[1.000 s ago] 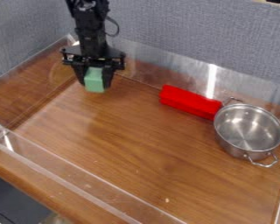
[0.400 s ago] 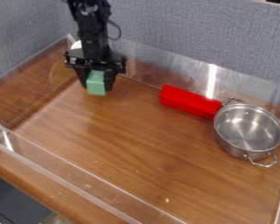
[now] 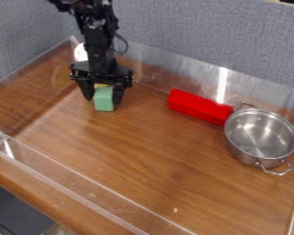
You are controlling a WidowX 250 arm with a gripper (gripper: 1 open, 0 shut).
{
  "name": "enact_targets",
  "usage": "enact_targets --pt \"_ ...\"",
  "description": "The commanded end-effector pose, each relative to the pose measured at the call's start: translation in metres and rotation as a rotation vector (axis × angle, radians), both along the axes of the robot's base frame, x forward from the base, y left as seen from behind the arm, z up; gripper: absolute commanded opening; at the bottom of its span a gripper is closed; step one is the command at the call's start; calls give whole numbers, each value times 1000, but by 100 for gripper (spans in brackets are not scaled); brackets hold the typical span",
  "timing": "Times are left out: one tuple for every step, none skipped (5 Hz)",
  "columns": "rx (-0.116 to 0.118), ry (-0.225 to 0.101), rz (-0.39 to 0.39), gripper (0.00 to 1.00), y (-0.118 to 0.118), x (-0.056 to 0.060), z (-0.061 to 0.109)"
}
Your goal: Put green object to the left side of the table
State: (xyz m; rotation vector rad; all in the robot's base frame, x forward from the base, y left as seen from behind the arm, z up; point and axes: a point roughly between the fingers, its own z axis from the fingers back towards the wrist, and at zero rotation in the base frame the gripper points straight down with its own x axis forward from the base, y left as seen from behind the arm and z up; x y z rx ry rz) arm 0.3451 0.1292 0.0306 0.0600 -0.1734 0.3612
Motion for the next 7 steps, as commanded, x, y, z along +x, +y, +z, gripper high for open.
enact_targets --pt "17 -64 -12 0 1 11 21" --pt "11 -71 -17 0 -1 10 25" --pt "2 -89 -21 0 -3 9 36" --pt "-8 -104 -27 0 -4 7 47" --pt "-13 -136 -33 0 -6 7 64" --pt "-9 -121 -26 0 -1 11 52" --pt "1 -100 -16 0 6 15 39"
